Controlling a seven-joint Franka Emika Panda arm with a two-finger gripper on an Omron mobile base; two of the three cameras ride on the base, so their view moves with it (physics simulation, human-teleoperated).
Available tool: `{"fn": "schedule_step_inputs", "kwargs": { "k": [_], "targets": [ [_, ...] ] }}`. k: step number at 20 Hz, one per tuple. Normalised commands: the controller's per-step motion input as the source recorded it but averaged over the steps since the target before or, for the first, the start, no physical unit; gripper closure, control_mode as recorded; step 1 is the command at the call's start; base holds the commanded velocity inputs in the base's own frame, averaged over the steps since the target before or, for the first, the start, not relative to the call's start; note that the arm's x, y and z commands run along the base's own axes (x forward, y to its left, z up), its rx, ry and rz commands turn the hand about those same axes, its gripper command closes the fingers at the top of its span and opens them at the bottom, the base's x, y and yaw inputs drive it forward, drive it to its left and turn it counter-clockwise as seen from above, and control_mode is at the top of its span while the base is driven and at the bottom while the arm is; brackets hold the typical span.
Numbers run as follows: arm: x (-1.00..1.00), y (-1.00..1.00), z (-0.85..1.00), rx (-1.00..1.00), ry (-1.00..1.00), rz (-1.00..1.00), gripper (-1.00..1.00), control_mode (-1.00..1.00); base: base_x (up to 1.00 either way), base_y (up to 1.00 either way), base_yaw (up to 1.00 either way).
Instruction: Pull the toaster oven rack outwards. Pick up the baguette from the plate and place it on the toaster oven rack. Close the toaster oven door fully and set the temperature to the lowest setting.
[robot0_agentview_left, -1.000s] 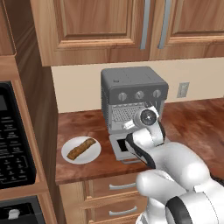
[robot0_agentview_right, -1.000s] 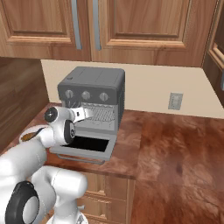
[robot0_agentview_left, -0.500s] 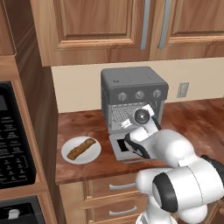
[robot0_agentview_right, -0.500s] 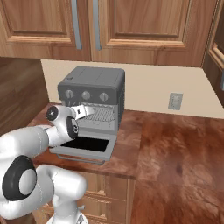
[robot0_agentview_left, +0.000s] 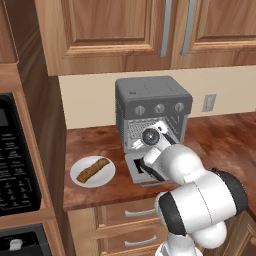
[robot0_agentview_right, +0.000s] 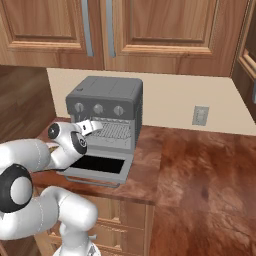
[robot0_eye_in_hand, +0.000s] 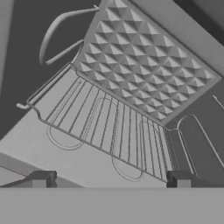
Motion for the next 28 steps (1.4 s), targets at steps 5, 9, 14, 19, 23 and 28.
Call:
{"fn": "schedule_step_inputs", "kwargs": {
  "k": [5,9,14,19,23,28],
  "targets": [
    [0.16,0.05,-0.11,0.00,0.00,0.00,-1.00,-1.00,0.00,0.00,0.00],
    [0.15,0.00,-0.20,0.00,0.00,0.01,-1.00,-1.00,0.00,0.00,0.00],
    [0.24,0.00,-0.15,0.00,0.00,0.00,-1.00,-1.00,0.00,0.00,0.00],
    [0.13,-0.02,-0.25,0.05,0.00,0.01,-1.00,-1.00,0.00,0.00,0.00],
    [0.02,-0.01,-0.30,0.04,0.00,0.04,-1.00,-1.00,0.00,0.00,0.00],
    [0.24,-0.05,-0.09,0.04,0.00,0.02,-1.00,-1.00,0.00,0.00,0.00]
  ]
}}
